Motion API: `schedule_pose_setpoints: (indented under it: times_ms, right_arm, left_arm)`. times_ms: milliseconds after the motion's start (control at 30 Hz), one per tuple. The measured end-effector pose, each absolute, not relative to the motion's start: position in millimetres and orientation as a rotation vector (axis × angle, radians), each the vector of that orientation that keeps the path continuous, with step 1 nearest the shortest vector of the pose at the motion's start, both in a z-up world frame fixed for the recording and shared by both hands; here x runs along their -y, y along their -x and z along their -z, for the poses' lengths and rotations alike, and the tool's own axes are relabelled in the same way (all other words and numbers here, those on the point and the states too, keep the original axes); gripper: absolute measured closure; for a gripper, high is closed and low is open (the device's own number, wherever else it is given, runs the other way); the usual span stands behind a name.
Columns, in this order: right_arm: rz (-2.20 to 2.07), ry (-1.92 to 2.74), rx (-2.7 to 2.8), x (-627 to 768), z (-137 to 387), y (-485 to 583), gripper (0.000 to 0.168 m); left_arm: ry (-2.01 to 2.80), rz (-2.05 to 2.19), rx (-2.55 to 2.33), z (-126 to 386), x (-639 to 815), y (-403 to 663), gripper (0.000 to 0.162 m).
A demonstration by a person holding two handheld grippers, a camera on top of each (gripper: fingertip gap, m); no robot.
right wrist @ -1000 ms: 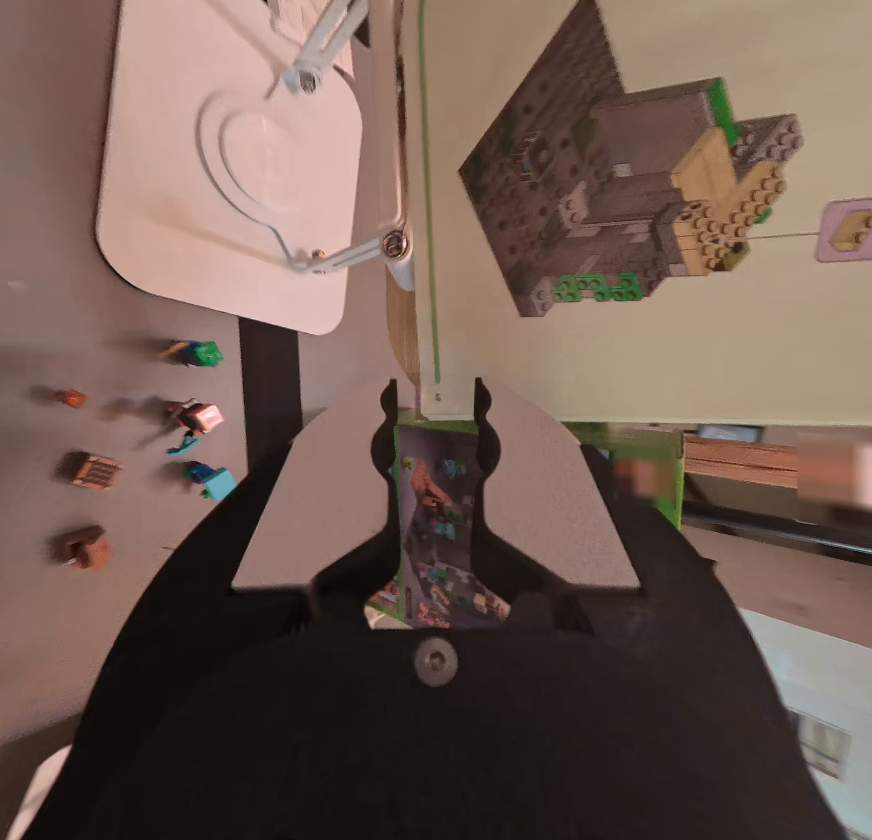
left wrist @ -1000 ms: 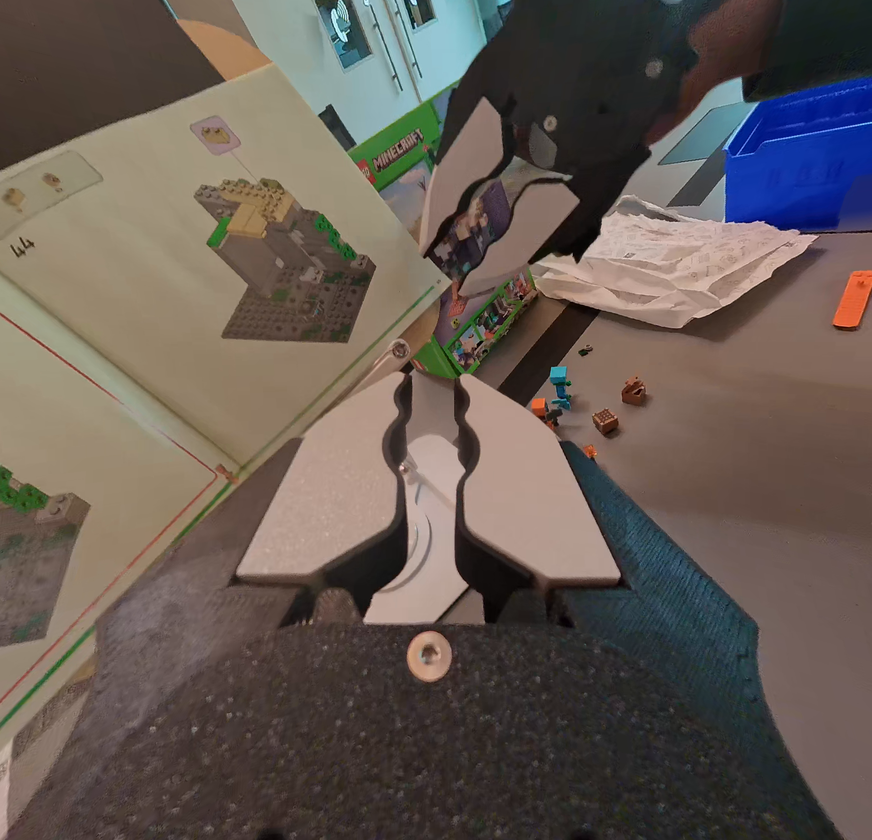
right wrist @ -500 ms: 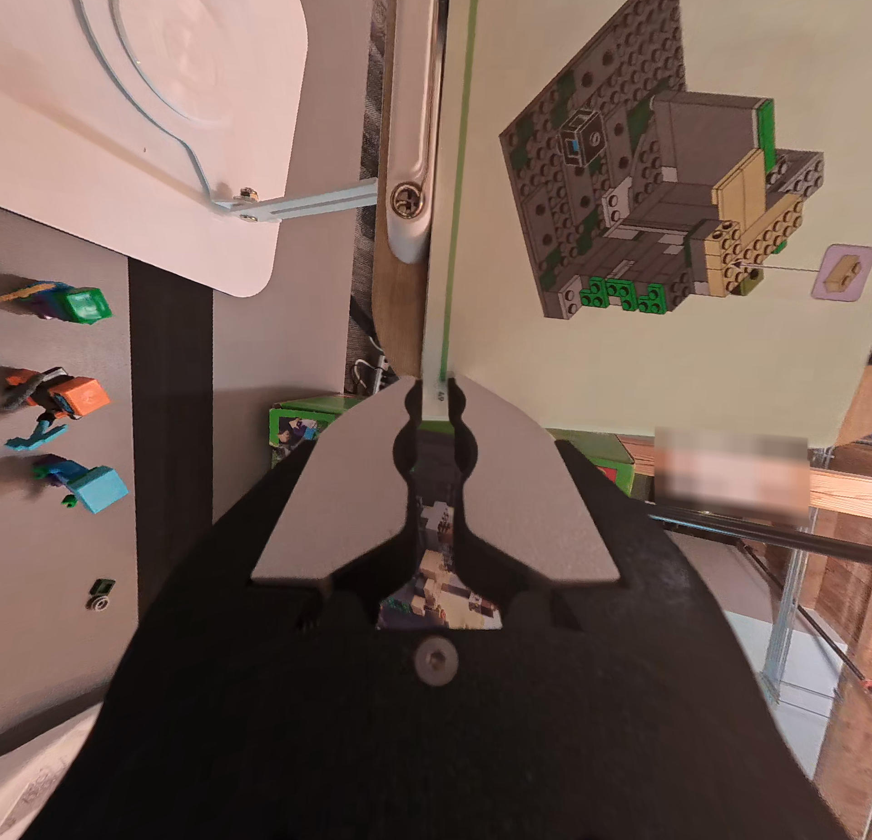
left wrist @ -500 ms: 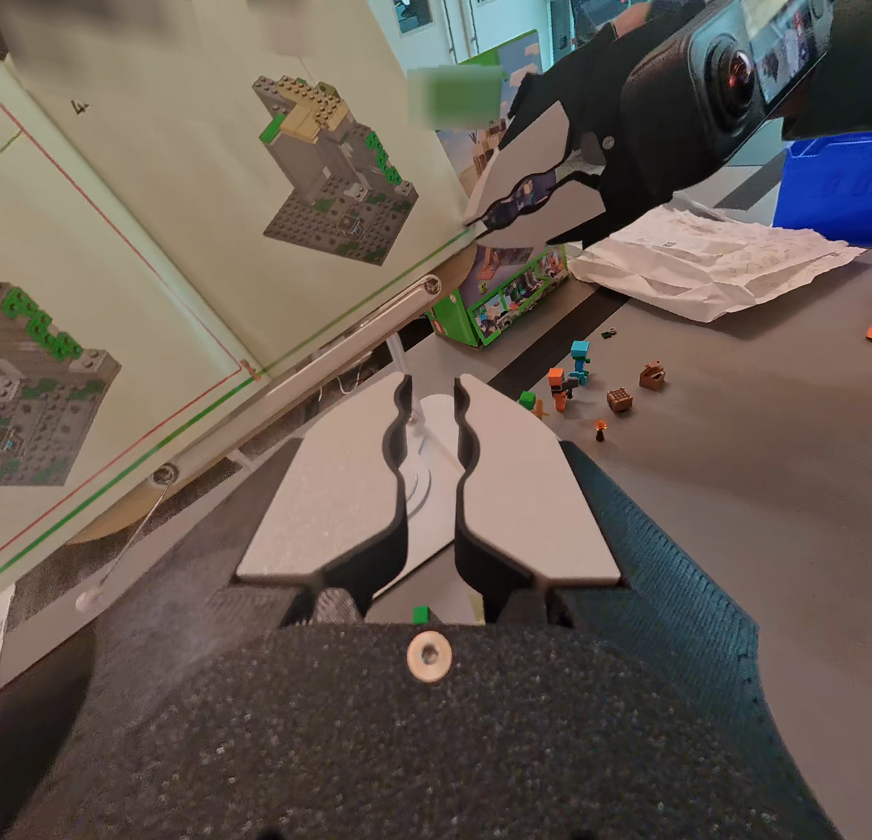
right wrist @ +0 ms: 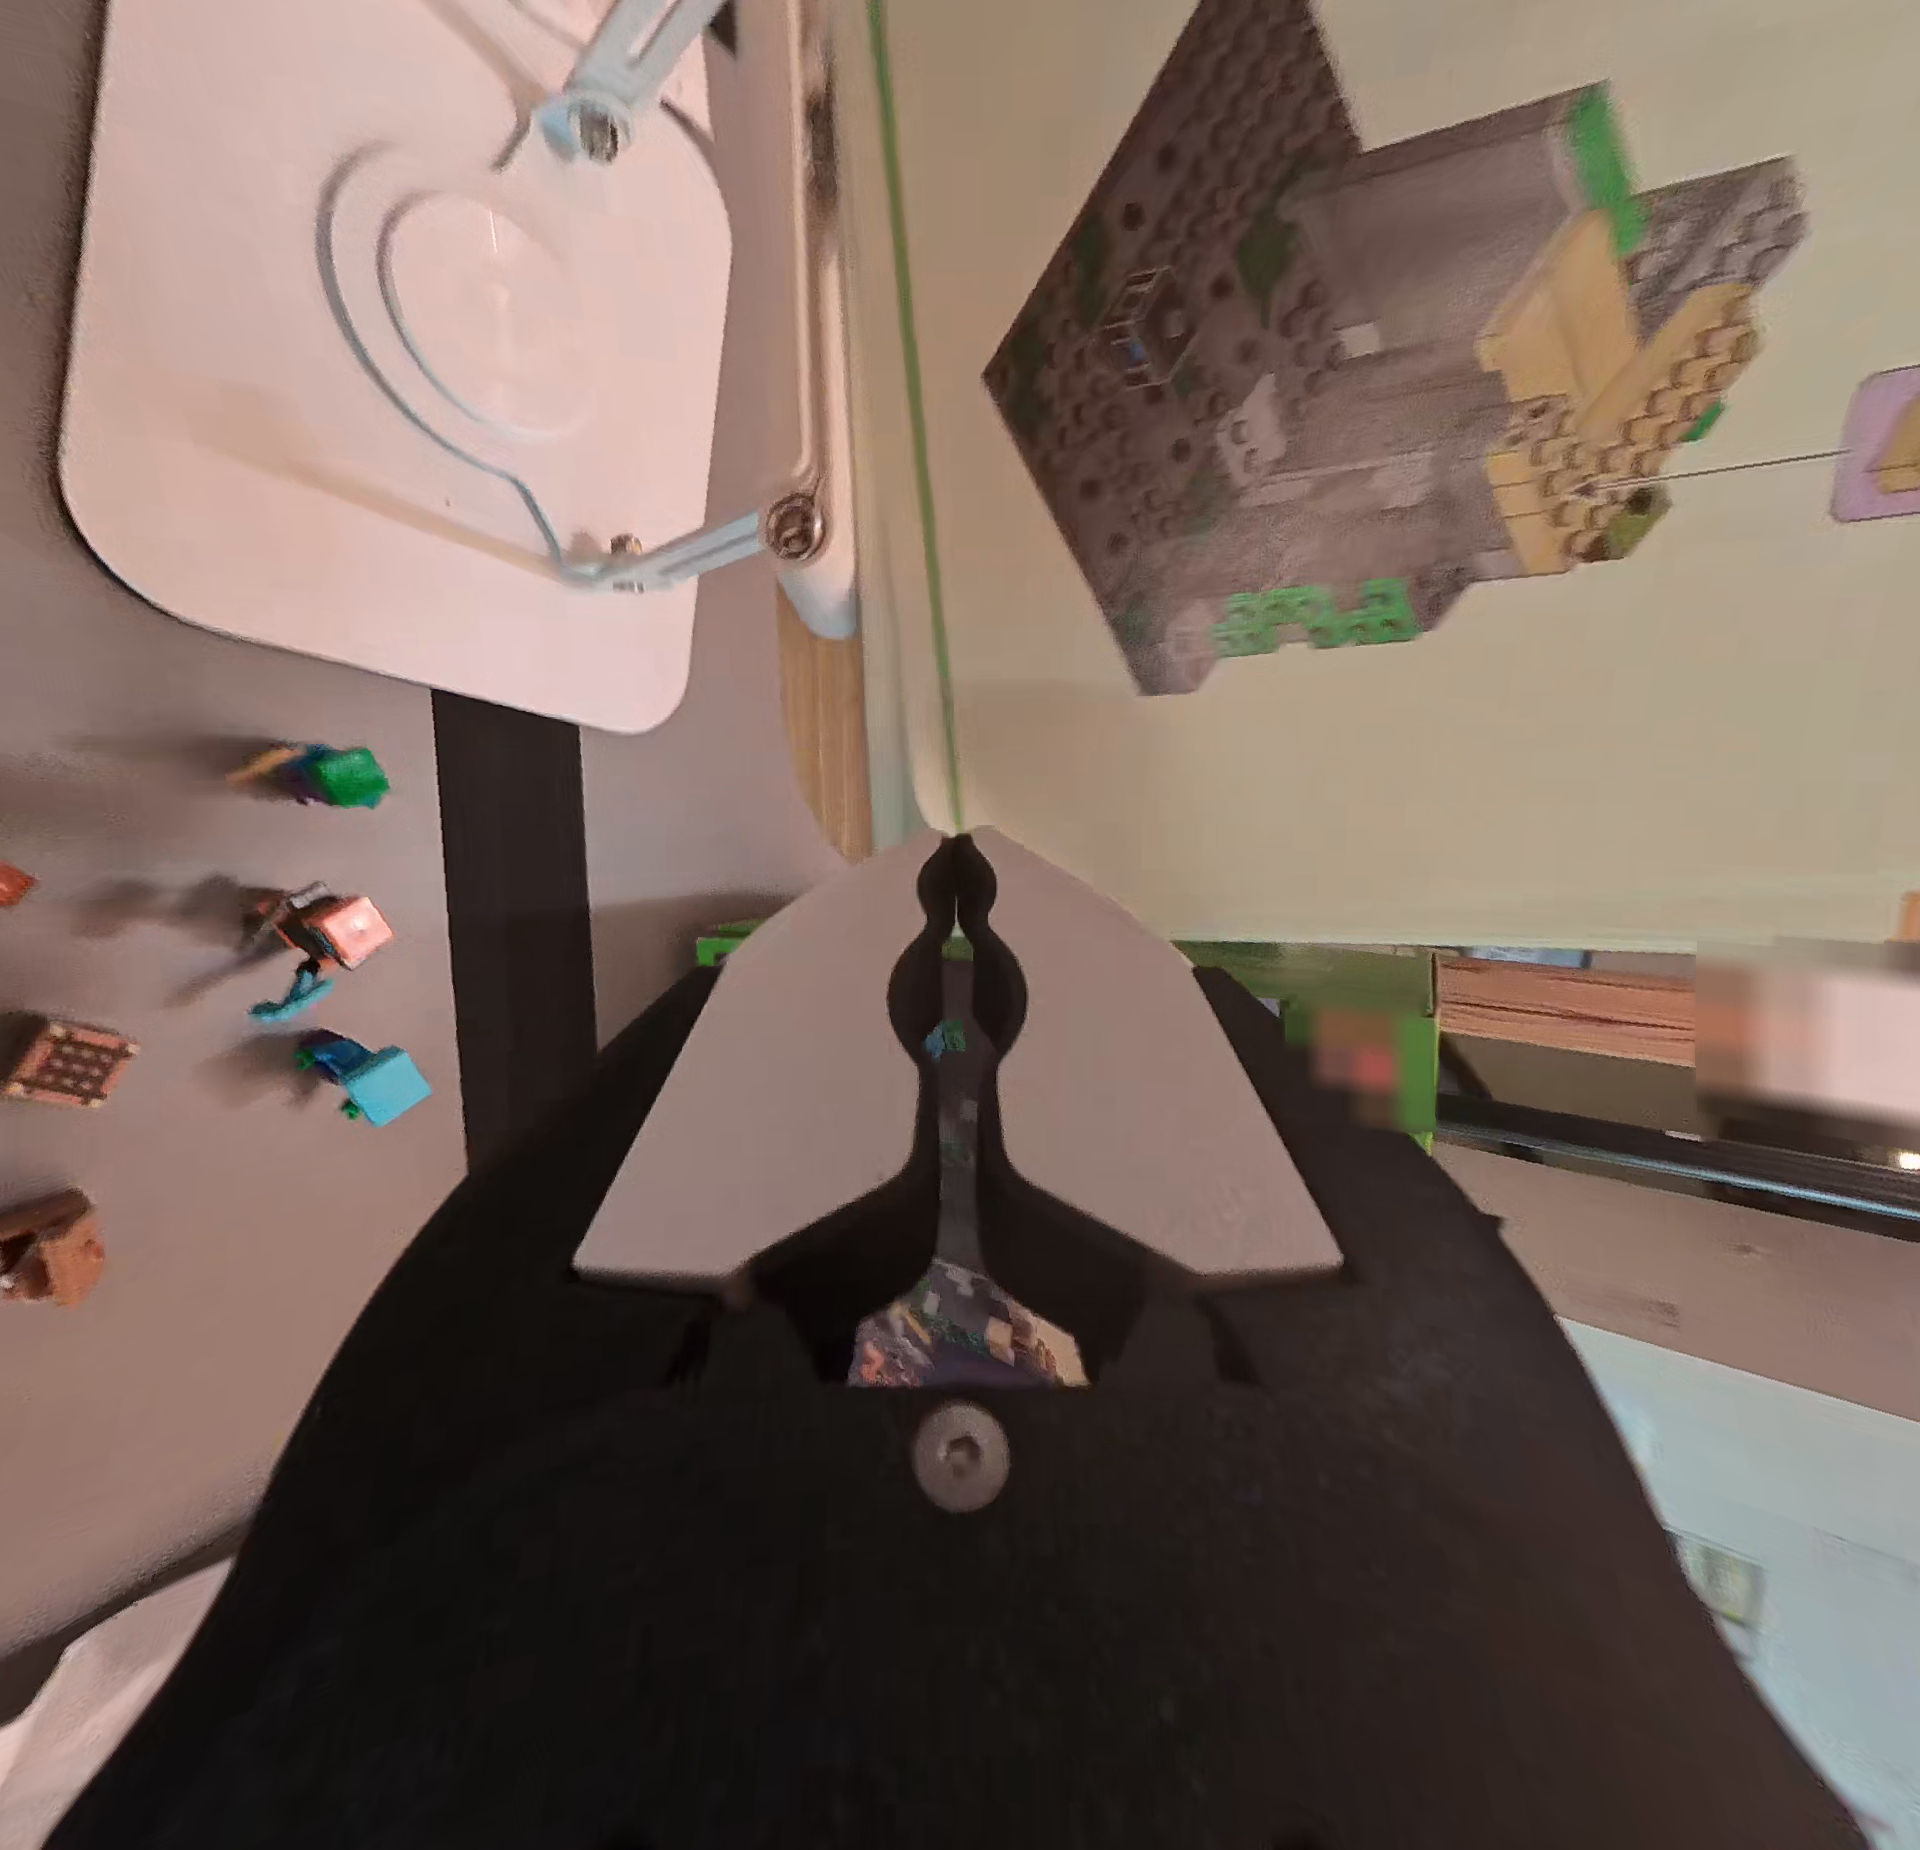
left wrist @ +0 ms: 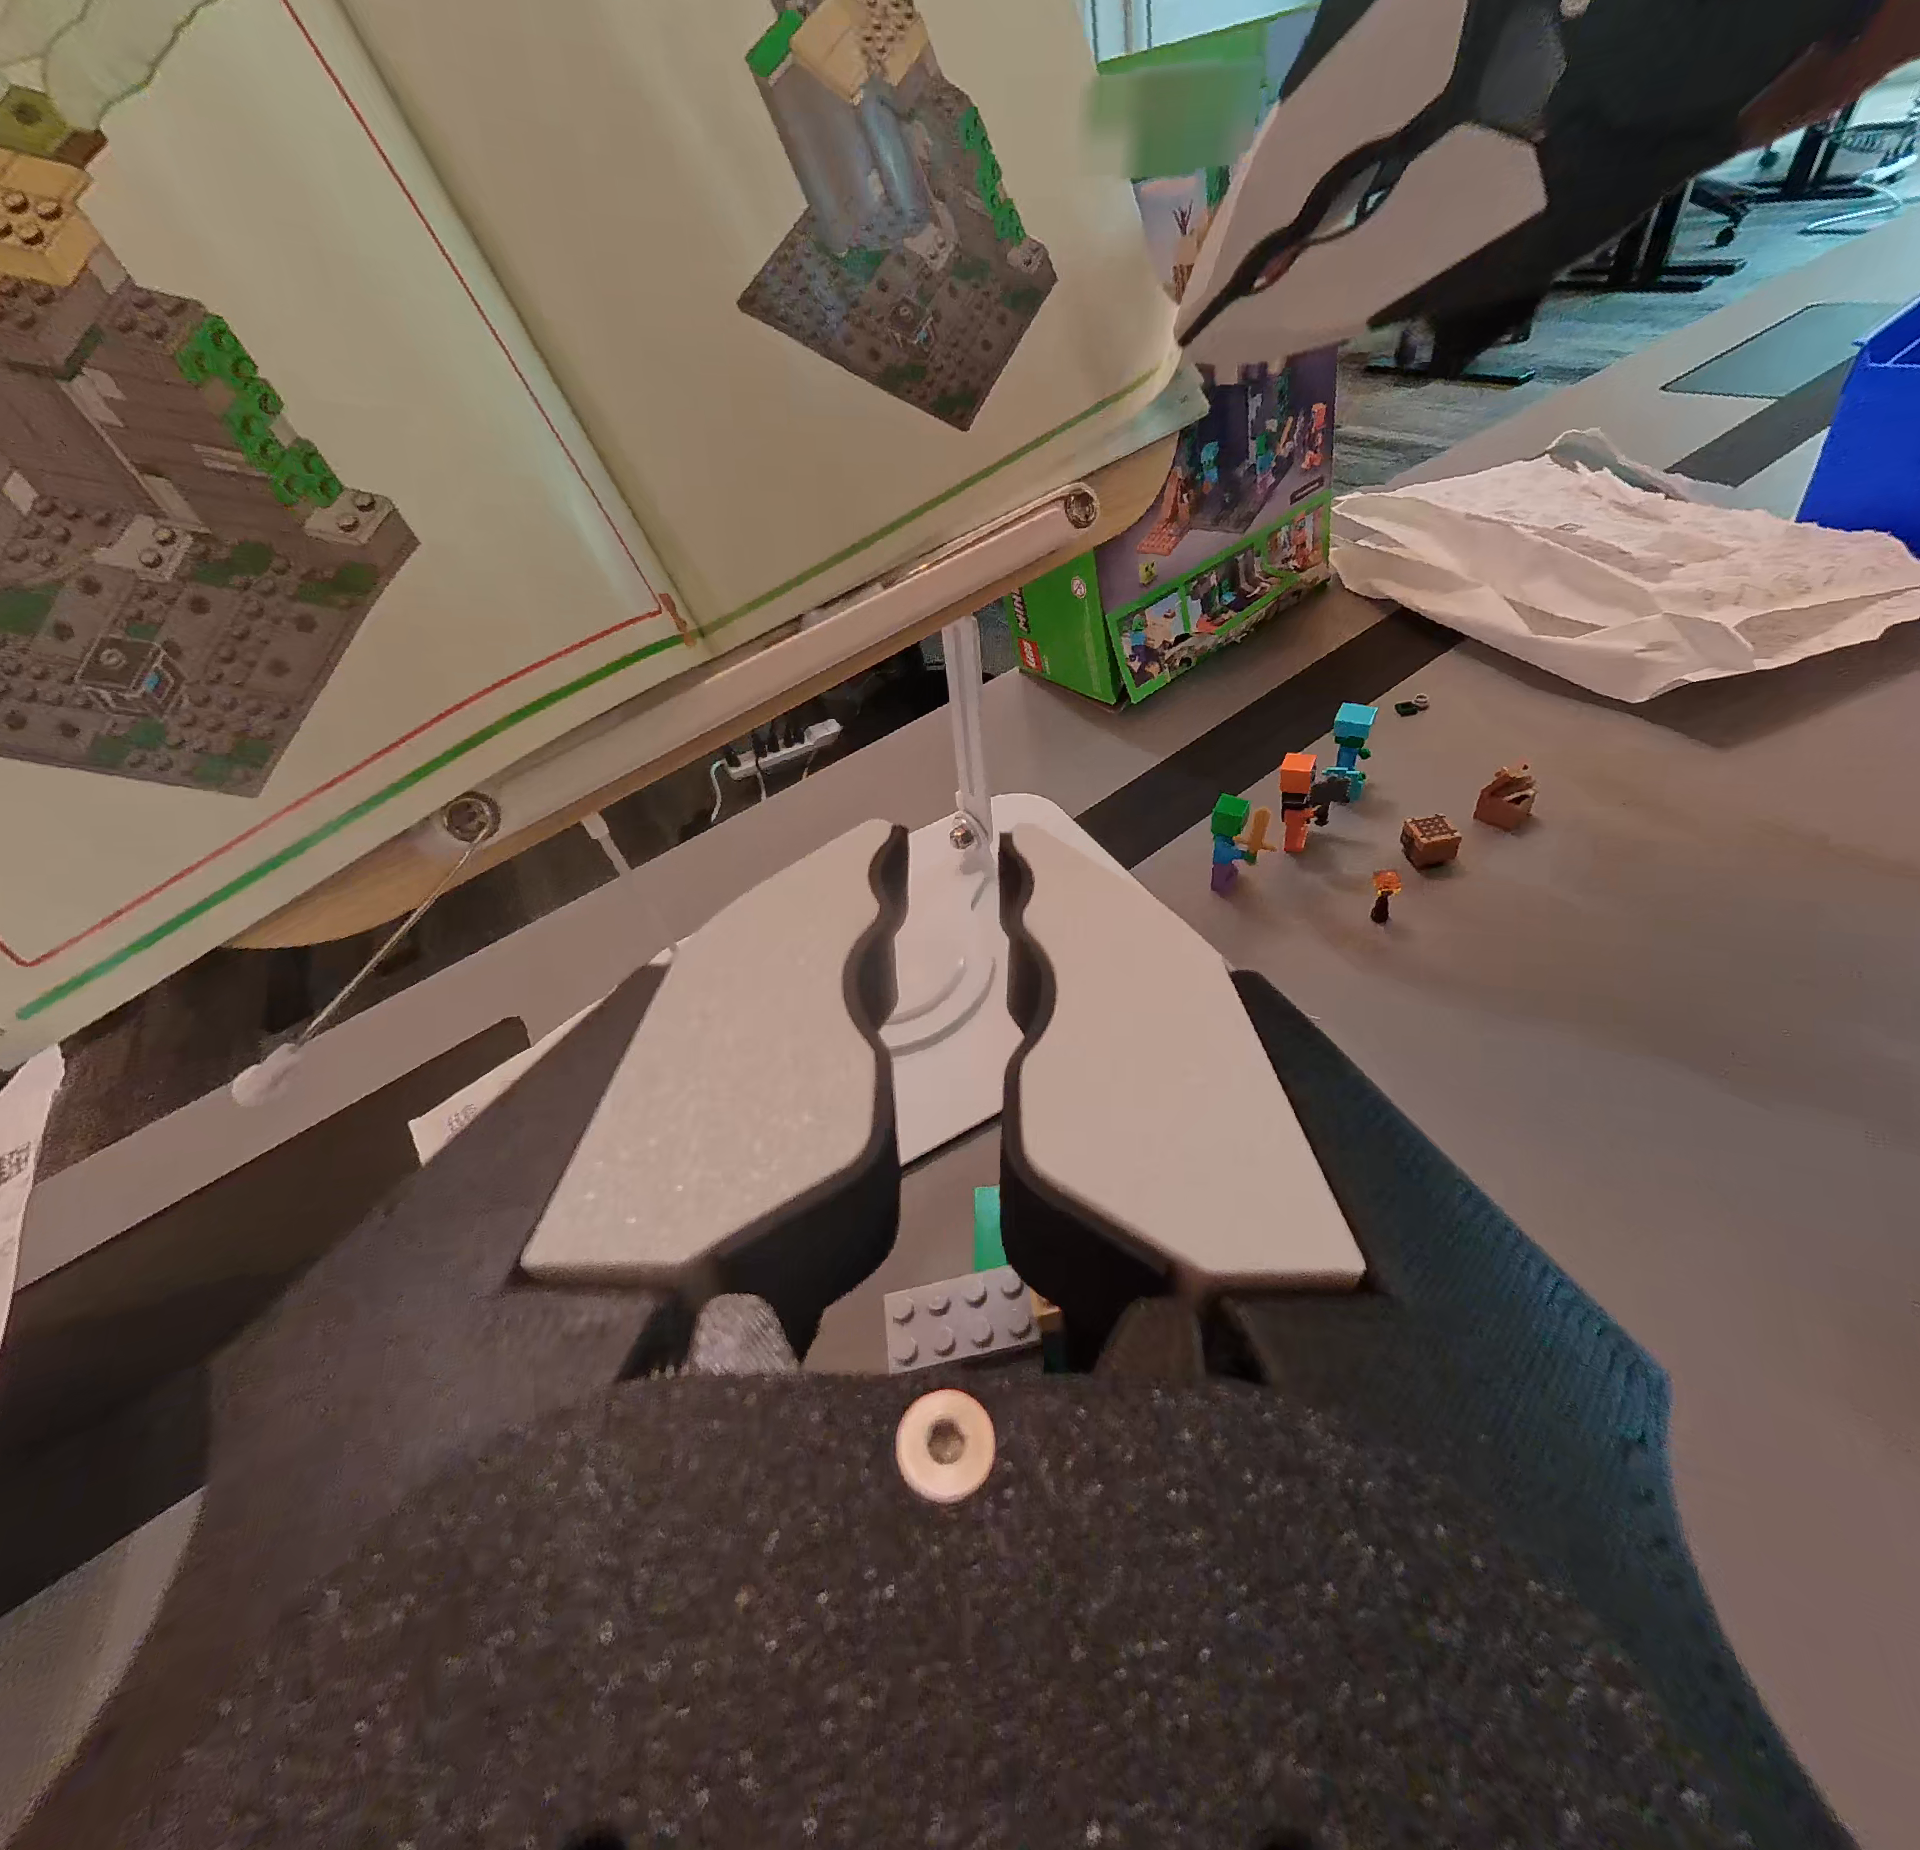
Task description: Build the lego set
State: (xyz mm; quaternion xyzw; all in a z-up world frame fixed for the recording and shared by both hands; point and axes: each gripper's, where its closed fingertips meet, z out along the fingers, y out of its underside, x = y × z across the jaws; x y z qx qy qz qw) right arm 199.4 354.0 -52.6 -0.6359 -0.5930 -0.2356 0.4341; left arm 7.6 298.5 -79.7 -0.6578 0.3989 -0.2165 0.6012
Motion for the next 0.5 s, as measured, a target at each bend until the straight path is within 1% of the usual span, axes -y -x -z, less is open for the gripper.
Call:
schedule_pose_setpoints:
  times_ms: [167,367,500]
  right_arm:
    - [0.479,1.632,1.408,-354.3,36.7,-194.6,0.168]
    - [0.446,1.652,1.391,-353.7,39.1,-194.5,0.168]
    - [0.484,1.654,1.447,-350.9,49.5,-195.3,0.168]
  left_arm:
    - [1.528,0.506,-0.922,82.8,-300.2,-5.9,0.146]
    - [1.527,0.508,-0.925,83.9,-300.1,-5.7,0.146]
    - [1.528,0.51,-0.928,84.7,-299.9,-6.4,0.146]
